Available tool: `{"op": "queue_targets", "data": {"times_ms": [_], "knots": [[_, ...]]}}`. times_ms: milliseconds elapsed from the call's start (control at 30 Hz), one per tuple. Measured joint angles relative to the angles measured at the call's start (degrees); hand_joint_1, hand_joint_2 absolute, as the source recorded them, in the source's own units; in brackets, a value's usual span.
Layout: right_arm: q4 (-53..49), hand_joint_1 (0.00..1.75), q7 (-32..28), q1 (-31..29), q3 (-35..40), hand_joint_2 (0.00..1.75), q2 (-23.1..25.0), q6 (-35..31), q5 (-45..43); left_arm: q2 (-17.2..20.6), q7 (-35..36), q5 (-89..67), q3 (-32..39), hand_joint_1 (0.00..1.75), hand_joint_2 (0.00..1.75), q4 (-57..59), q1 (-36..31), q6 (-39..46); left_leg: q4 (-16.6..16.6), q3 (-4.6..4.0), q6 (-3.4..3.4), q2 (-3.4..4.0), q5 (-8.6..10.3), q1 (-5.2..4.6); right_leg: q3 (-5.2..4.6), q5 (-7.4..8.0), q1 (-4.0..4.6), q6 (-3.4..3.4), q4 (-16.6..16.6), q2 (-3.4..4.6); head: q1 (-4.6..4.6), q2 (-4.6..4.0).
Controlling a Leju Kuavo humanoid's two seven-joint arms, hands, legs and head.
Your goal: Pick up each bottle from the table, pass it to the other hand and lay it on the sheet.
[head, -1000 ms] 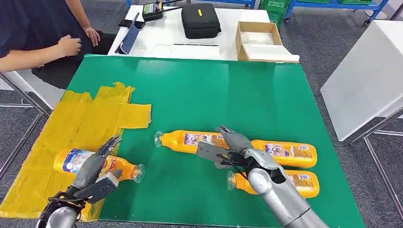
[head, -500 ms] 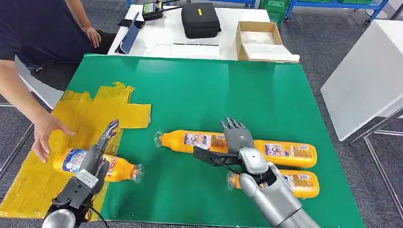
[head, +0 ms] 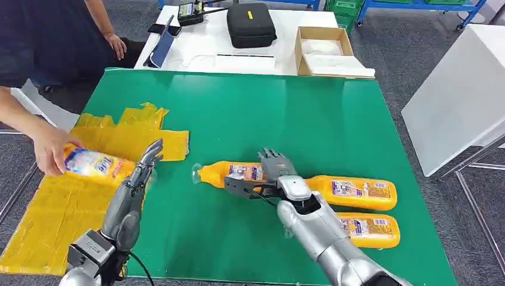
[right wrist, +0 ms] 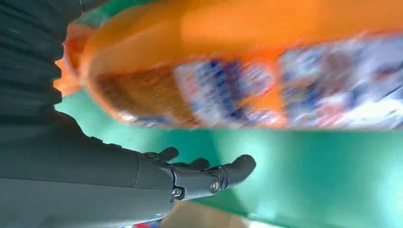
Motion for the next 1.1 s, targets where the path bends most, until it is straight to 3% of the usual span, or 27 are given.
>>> {"op": "queue_targets", "data": {"times_ms": [133, 167, 200, 400, 633, 667, 867, 1100], "knots": [[5.51, 0.0, -1.29, -1.65, 0.42, 1.75, 1.67, 1.38, -1.66, -0.07, -0.59, 0.11, -0.18, 0.0, 0.0, -0.2, -0.57, -0.11, 0.0, 0.0, 0.0, 0.0, 0.0, 0.0, 0.0, 0.0, 0.0, 0.0, 0.0, 0.0, 0.0, 0.0], [6.39, 1.54, -1.49, -1.91, 0.44, 1.75, 1.91, 1.6, -1.9, -0.07, -0.63, 0.11, -0.18, 0.0, 0.0, -0.2, -0.64, -0.11, 0.0, 0.0, 0.0, 0.0, 0.0, 0.0, 0.0, 0.0, 0.0, 0.0, 0.0, 0.0, 0.0, 0.0], [7.18, 1.71, -1.75, -2.25, 0.5, 1.75, 2.15, 1.73, -2.01, -0.07, -0.66, 0.11, -0.18, 0.0, 0.0, -0.2, -0.7, -0.11, 0.0, 0.0, 0.0, 0.02, 0.0, 0.0, 0.0, 0.0, -0.01, 0.0, 0.0, 0.01, 0.0, 0.0], [11.82, 1.75, -4.09, -5.63, 1.44, 1.75, 2.69, 8.88, -4.33, -0.07, -1.03, 0.26, -0.18, 0.0, 0.0, -0.18, -1.61, -0.52, 0.0, 0.21, -0.01, 0.12, -0.02, 0.0, 0.07, 0.01, 0.0, -0.02, -0.01, 0.11, 0.02, 0.0], [16.6, 1.75, -5.14, -7.71, 3.17, 1.75, 2.76, 10.12, -6.47, -0.07, -0.81, 0.46, -0.18, 0.0, 0.0, 0.0, -2.89, -0.68, -0.02, 0.68, -0.14, 0.14, -0.15, 0.0, -0.05, -0.1, 0.02, -0.1, -0.03, 0.17, -0.02, 0.0], [16.91, 1.75, -4.66, -7.69, 3.19, 1.75, 2.76, 9.29, -6.93, -0.07, -0.46, 0.66, -0.18, 0.0, 1.75, 0.0, -2.89, -0.57, -0.02, 0.69, -0.14, 0.14, -0.15, 0.0, -0.05, -0.13, 0.02, -0.14, -0.03, 0.17, 0.0, 0.0], [14.32, 1.75, 1.07, -4.47, 0.63, 1.75, 2.89, -5.38, -10.8, -1.49, 6.54, 8.33, 0.15, 0.0, 1.75, 0.04, -1.52, -0.37, -0.01, 0.59, -0.06, 0.12, -0.05, 0.0, 0.48, -0.02, 0.0, -0.04, -0.02, 0.15, 0.0, 0.0], [9.89, 1.75, 2.01, -2.05, -2.49, 1.75, 2.65, -5.7, -11.43, -2.27, 7.89, 9.88, 0.61, 0.0, 1.75, 0.02, -0.49, -0.74, 0.0, 0.52, -0.06, 0.12, -0.06, -0.02, 0.43, -0.01, -0.02, -0.03, -0.02, 0.15, 0.0, 0.0]]}}
